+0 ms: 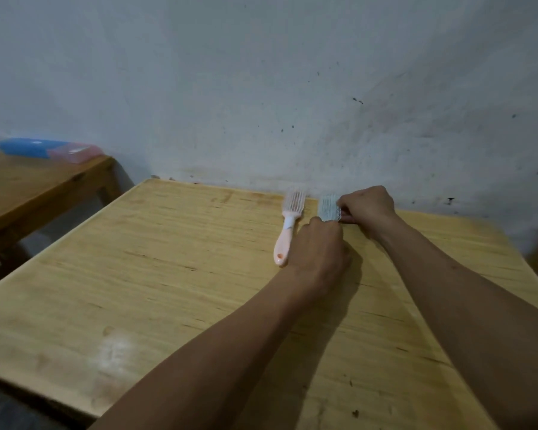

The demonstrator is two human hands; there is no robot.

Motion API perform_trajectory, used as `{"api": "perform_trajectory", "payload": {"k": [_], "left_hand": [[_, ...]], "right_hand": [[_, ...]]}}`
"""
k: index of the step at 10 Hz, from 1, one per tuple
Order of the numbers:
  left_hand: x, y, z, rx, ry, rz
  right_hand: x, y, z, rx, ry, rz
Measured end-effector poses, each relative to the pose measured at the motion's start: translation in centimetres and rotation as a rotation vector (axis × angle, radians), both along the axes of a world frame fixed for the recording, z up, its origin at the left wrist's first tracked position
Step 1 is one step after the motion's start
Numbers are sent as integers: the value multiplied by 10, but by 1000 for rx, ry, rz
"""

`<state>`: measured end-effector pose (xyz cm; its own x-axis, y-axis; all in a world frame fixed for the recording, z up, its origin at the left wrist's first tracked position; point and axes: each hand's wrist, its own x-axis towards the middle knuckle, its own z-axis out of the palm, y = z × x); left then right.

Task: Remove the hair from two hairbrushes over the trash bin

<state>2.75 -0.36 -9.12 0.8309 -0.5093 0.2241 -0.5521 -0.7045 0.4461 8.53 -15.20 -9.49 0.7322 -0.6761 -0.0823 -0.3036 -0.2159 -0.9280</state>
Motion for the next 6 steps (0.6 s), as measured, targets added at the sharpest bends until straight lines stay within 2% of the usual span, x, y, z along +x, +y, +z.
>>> {"api": "perform_trajectory", "payload": {"k": [5,6], "left_hand": [[15,1,1,-41,-19,2],[9,9,7,-117,-122,26]], "right_hand": [[13,-9,-9,-22,-24,11],[-4,-10,-1,-30,16,53]]}}
